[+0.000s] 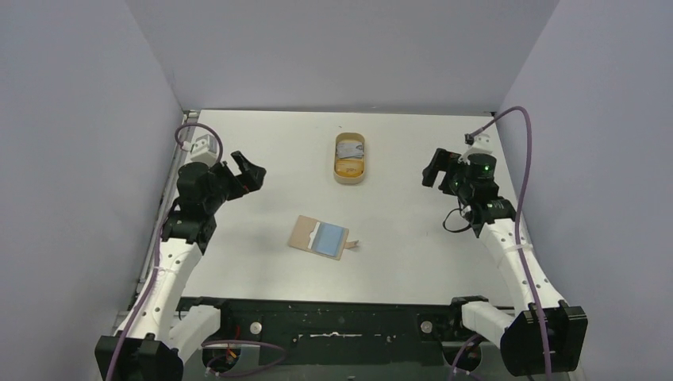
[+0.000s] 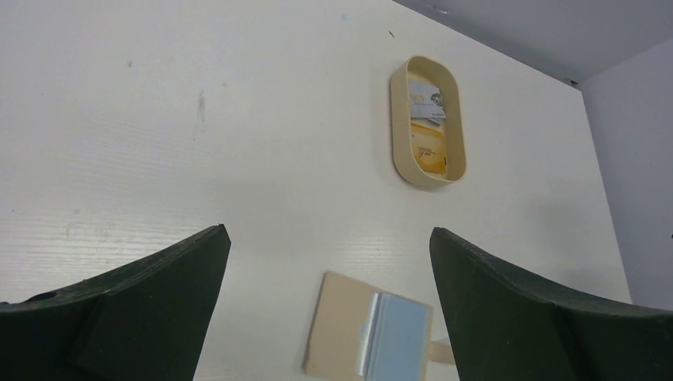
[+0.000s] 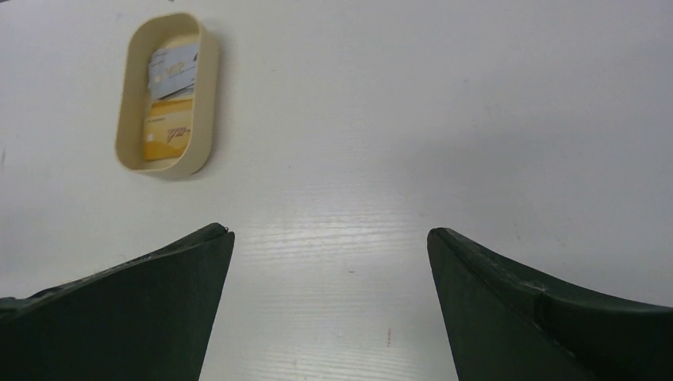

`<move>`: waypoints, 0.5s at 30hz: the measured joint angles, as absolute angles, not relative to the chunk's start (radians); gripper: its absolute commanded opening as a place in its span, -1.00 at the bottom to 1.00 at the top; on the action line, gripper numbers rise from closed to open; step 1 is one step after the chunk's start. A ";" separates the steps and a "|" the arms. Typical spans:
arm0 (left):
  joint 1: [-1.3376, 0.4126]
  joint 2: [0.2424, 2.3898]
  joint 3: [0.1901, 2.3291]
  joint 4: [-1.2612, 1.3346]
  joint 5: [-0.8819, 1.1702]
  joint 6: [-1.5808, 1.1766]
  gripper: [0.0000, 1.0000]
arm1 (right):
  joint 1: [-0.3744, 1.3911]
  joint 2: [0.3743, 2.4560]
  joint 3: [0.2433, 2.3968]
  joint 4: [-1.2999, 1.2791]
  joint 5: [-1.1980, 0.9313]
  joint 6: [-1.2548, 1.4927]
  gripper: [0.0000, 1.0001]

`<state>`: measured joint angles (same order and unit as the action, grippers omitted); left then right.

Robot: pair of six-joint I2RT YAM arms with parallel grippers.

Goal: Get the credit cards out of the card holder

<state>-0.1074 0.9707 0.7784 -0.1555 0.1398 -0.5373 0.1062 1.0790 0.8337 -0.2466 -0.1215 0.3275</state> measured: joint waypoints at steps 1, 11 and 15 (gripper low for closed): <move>-0.107 0.958 0.779 -0.165 0.134 -0.525 0.94 | 0.089 1.079 0.840 -0.256 -0.107 0.337 1.00; -0.030 0.880 0.755 -0.151 0.056 -0.463 0.94 | -0.010 1.135 0.903 -0.355 0.078 0.417 1.00; -0.009 0.865 0.706 -0.141 0.048 -0.472 0.94 | -0.063 1.114 0.877 -0.373 0.131 0.440 1.00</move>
